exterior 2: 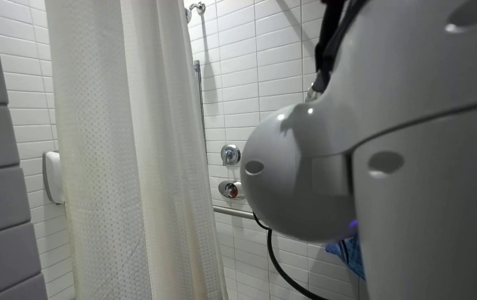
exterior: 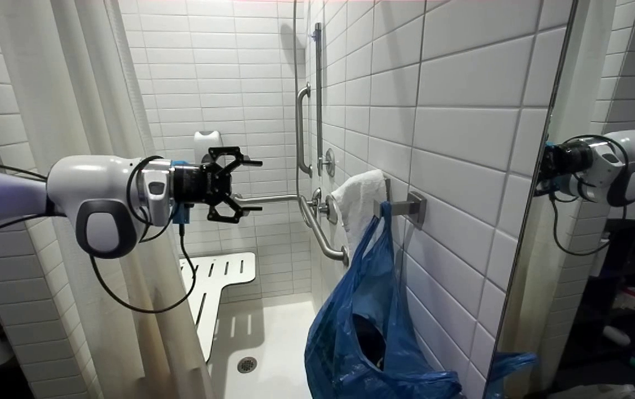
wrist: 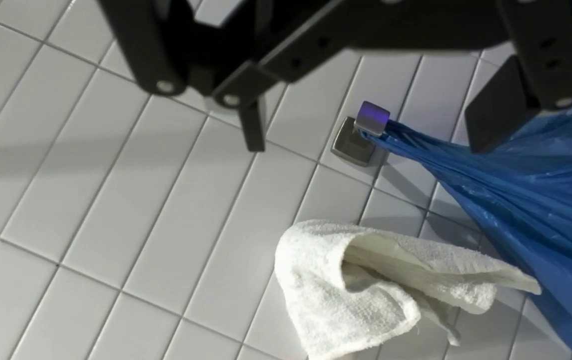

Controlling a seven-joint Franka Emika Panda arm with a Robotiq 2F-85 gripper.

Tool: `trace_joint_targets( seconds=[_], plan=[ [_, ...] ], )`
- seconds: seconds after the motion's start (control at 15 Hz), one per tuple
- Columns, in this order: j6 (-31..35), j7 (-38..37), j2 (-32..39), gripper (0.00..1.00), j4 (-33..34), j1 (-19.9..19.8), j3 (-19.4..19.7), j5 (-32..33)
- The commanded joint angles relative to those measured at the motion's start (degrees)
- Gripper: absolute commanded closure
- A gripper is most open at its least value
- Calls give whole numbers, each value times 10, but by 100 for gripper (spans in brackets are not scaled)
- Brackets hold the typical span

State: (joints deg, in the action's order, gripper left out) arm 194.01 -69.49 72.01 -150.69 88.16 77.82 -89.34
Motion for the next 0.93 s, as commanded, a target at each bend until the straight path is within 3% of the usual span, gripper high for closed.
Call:
trace_joint_targets(
  seconds=[0.0, 0.07, 0.13, 0.27, 0.33, 0.4, 0.47, 0.53, 0.6, 0.67, 0.73, 0.8, 0.87],
  plan=[
    [25, 64, -84, 0, 3, -29, 12, 11],
    [-21, 44, -41, 0, -6, -22, 20, 18],
    [28, 82, -102, 0, 5, -44, 12, 11],
    [38, 100, -115, 0, 7, -57, 11, 9],
    [-5, 78, -70, 0, -2, -47, 20, 13],
    [46, 113, -131, 0, 8, -66, 9, 7],
    [0, 88, -79, 0, 0, -55, 19, 11],
    [-1, 92, -83, 0, 0, -58, 19, 11],
    [48, 123, -137, 0, 8, -73, 9, 5],
    [1, 98, -84, 0, 0, -59, 17, 9],
    [1, 100, -88, 0, -2, -60, 17, 9],
    [50, 129, -142, 0, 11, -77, 6, 4],
    [4, 105, -89, 0, -1, -62, 17, 9]
  ],
)
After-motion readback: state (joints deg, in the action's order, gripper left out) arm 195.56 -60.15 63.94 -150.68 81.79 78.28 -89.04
